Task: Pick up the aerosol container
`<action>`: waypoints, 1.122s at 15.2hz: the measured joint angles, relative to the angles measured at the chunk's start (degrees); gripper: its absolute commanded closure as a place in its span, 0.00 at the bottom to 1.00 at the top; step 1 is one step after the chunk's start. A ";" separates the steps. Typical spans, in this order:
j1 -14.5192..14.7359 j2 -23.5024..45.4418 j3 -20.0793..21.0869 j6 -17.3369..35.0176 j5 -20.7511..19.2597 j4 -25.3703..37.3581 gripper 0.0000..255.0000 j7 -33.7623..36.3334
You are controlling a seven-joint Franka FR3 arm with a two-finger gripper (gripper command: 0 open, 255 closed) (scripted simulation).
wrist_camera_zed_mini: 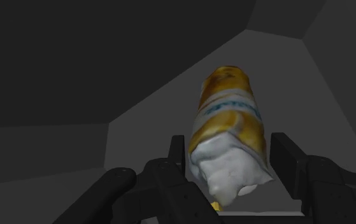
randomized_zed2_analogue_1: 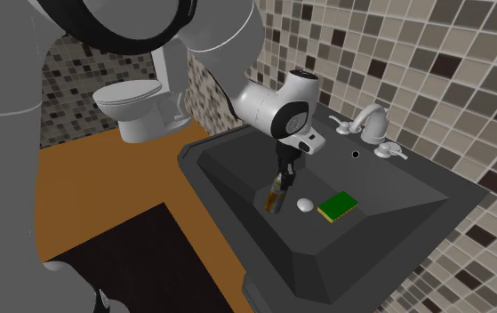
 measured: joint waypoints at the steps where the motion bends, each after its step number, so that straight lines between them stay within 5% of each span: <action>1: 0.00 0.03 -0.01 0.01 0.00 0.03 1.00 0.00; 17: -0.30 -5.59 0.52 -5.93 0.77 0.22 1.00 -0.33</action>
